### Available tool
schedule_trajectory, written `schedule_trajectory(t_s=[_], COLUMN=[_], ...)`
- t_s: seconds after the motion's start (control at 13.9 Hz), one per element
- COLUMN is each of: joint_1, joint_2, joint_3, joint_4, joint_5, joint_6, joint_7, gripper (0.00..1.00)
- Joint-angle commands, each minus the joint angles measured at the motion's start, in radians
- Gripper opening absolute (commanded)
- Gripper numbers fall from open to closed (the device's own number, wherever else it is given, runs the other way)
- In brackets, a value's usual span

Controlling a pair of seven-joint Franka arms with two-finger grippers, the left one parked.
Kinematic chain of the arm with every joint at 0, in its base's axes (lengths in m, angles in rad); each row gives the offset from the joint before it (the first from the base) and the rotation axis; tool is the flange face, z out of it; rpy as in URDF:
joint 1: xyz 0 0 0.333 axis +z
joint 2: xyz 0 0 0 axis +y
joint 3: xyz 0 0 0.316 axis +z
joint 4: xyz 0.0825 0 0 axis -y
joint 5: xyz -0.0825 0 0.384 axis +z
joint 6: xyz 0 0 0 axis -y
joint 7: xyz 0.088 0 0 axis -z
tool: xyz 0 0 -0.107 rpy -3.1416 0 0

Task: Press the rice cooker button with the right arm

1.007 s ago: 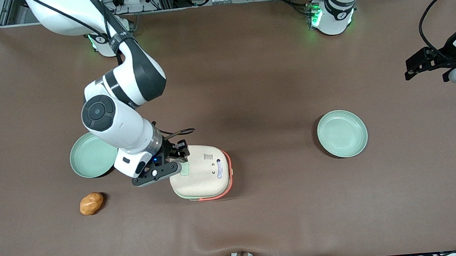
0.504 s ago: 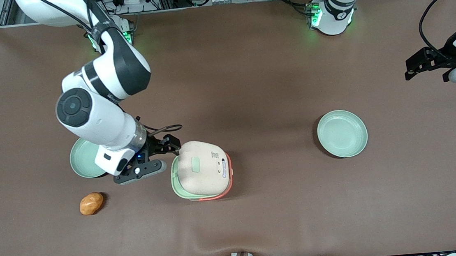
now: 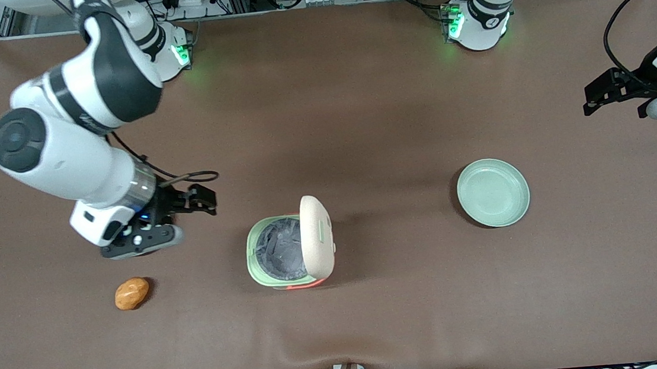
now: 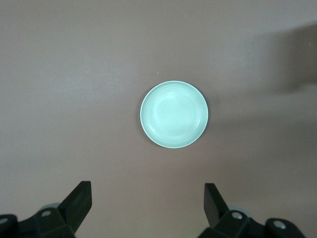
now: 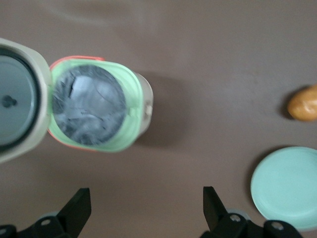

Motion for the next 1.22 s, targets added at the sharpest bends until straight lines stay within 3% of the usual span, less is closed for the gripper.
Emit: schedule_trajectory(t_s=[0.0, 0.58, 1.15], joint_1=[-0.096, -0.307, -0.381], joint_2=[-0.082, -0.237, -0.266], joint_3=[0.065, 0.085, 0.085], joint_4=[-0.027, -0.096, -0.113], joint_5=[0.01, -0.055, -0.201], joint_6=[-0.129, -0.26, -0.291], joint_7=[0.003, -0.005, -0.13], gripper=[1.0, 1.0, 1.0])
